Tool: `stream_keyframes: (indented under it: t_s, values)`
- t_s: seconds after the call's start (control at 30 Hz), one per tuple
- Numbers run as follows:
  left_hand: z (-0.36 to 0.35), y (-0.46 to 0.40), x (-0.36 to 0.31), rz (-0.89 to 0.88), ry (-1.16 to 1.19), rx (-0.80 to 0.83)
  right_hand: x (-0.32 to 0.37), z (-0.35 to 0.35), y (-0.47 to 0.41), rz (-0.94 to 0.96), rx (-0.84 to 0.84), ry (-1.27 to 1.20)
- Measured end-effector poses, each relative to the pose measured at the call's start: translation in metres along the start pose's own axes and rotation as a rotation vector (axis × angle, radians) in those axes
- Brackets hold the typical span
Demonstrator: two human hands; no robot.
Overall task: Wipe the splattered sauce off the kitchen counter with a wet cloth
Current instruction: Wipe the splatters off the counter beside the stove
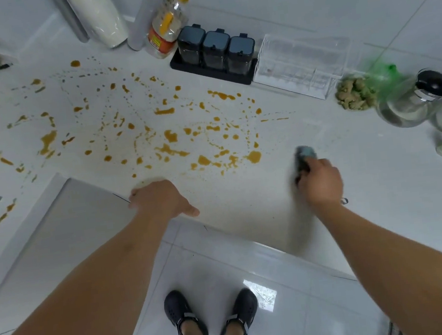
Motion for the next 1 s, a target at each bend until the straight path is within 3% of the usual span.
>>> stream_keyframes:
  t_s: [0.07,0.13,0.33,0.47,0.53,0.63,0.73,0.9,1.0]
  values:
    - [0.002,0.001,-0.002,-0.004,-0.001,-0.005,-0.005,0.0,-0.028,-0.179,0.022,-0.001]
    - [0.004,0.002,-0.003,-0.012,0.004,-0.009,0.016,-0.007,-0.037,-0.191,0.054,0.003]
    - [0.008,0.008,-0.004,-0.034,0.007,-0.028,0.121,-0.05,0.033,0.252,0.156,0.059]
    - [0.007,0.011,-0.003,-0.028,0.002,-0.032,0.115,-0.042,0.059,0.501,0.201,0.127]
    - [0.006,0.01,-0.002,-0.019,-0.004,-0.041,0.09,-0.029,0.036,0.463,0.142,0.161]
    - [0.005,0.009,-0.002,-0.036,-0.026,-0.044,0.055,-0.015,-0.019,0.203,0.101,0.173]
    - [0.007,0.009,-0.004,-0.042,-0.042,-0.043,0.065,-0.02,-0.032,0.063,0.102,0.097]
    - [0.009,0.01,-0.005,-0.059,-0.026,-0.037,0.134,-0.054,0.059,0.363,0.222,0.054]
    - [0.007,0.012,-0.004,-0.07,-0.042,-0.039,0.125,-0.057,0.088,0.54,0.26,0.124]
Point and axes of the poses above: each hand's wrist, its own y-axis away from the middle knuckle, its own z-axis out of the back of the hand, x = y × z, the point moved 6 cm from there along -y, towards the middle knuckle, and after that the axes turned 13 degrees about -z, right-handed, at the moved point
